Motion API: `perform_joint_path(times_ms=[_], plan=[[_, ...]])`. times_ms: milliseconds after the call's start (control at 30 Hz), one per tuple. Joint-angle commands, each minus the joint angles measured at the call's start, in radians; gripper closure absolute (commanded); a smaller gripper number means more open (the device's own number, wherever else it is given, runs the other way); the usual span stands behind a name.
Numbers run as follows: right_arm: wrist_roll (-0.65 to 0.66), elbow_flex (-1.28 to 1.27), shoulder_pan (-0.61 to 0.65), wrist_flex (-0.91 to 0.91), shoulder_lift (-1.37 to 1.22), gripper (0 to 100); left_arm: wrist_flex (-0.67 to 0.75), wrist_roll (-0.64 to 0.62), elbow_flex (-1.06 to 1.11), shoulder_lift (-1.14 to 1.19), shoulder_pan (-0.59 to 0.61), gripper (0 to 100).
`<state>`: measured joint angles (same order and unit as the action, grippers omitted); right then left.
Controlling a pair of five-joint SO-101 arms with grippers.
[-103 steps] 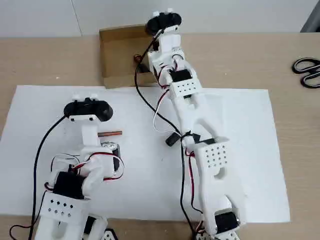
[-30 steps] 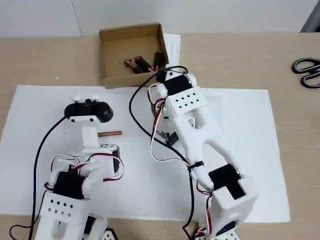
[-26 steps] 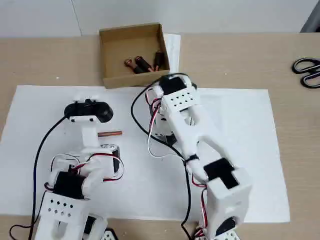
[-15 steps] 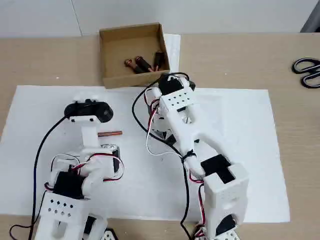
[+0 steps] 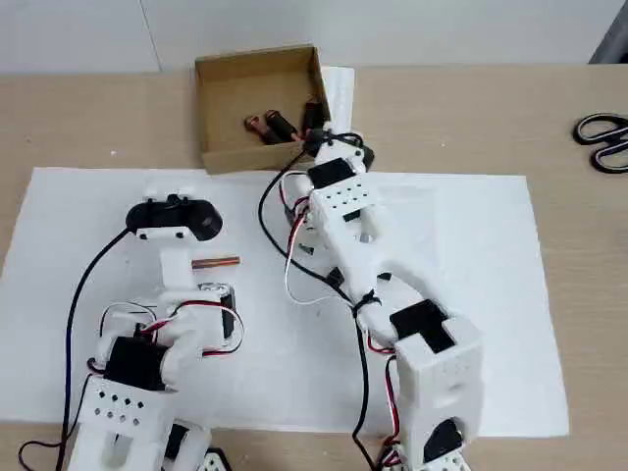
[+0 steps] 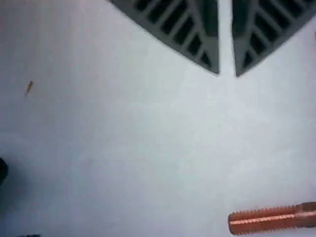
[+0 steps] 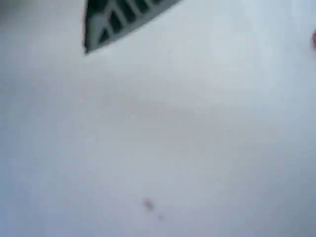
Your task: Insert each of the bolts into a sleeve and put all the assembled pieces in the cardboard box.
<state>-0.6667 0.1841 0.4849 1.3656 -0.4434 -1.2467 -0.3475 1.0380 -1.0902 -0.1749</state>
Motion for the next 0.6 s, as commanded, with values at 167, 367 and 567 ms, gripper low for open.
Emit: perform_joint_path(times_ms=[167, 367, 567], plan=[[-0.006, 0.005, 0.007, -0.015, -0.027, 73.4, 0.018, 0.003, -0.042, -0.009, -0.002, 99], [-0.008, 0.006, 0.008, 0.041, 0.015, 73.5, 0.020, 0.003, -0.044, -0.009, -0.002, 99], [-0.011, 0.005, 0.008, 0.140, 0.005, 73.5, 0.020, 0.003, -0.044, -0.009, -0.002, 99]])
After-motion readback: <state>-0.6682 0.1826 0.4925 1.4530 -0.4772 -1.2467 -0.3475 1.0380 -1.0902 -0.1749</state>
